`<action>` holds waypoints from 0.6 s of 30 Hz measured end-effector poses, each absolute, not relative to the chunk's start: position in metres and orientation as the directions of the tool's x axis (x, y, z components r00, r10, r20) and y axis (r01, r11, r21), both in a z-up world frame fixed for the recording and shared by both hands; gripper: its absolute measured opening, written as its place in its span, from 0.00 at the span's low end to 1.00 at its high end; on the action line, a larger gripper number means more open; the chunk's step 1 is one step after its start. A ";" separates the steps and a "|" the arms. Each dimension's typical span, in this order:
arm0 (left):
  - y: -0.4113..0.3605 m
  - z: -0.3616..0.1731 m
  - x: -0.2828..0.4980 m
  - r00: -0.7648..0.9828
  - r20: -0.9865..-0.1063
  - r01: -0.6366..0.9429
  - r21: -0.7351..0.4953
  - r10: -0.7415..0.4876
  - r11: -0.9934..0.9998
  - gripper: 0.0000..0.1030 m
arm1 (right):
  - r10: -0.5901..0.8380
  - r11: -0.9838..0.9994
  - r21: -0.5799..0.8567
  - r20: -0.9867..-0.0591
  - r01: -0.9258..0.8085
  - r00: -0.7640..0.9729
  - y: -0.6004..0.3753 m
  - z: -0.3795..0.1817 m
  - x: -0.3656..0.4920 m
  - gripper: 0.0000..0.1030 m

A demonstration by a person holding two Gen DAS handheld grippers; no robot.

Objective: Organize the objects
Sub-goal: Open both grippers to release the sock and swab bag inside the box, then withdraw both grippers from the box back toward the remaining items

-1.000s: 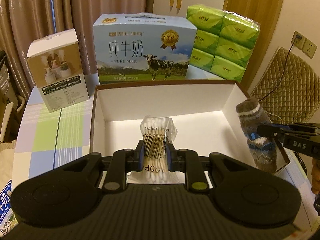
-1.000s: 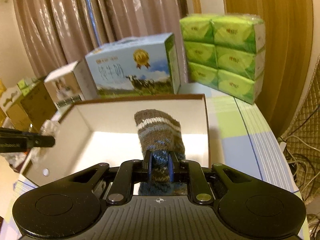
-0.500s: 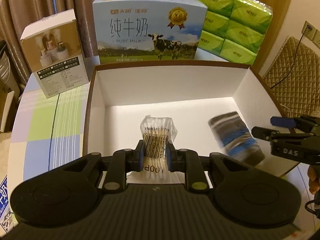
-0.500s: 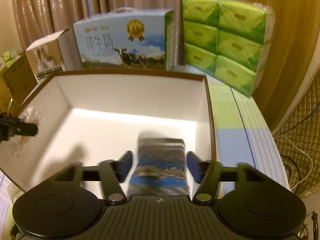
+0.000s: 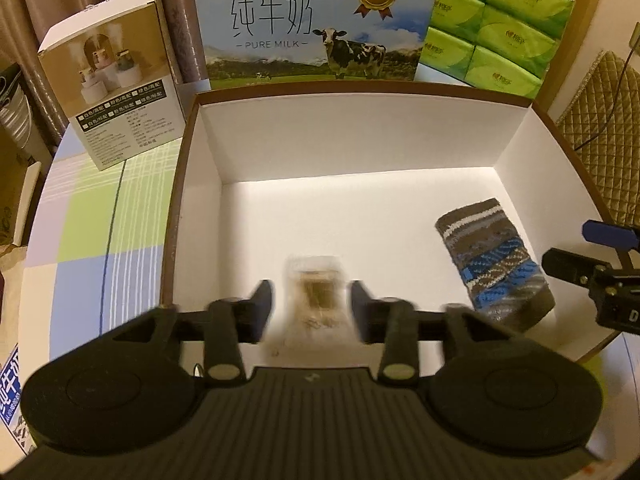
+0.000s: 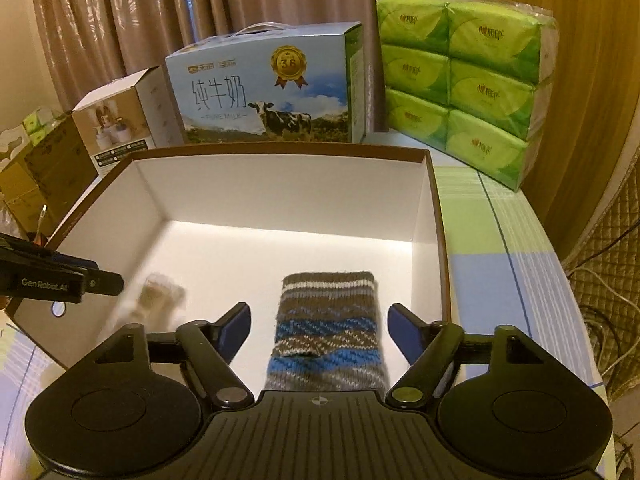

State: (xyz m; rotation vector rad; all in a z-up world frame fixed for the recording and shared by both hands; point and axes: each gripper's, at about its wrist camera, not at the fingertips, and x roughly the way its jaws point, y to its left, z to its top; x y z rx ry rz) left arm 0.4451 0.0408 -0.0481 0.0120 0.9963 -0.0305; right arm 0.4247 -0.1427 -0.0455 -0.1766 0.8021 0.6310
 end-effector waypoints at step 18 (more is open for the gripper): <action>0.039 -0.029 0.419 0.575 -0.817 0.033 -0.035 -0.047 0.999 0.62 | 0.480 0.798 0.109 -0.710 -0.593 0.515 -0.155 -0.038 0.405 0.87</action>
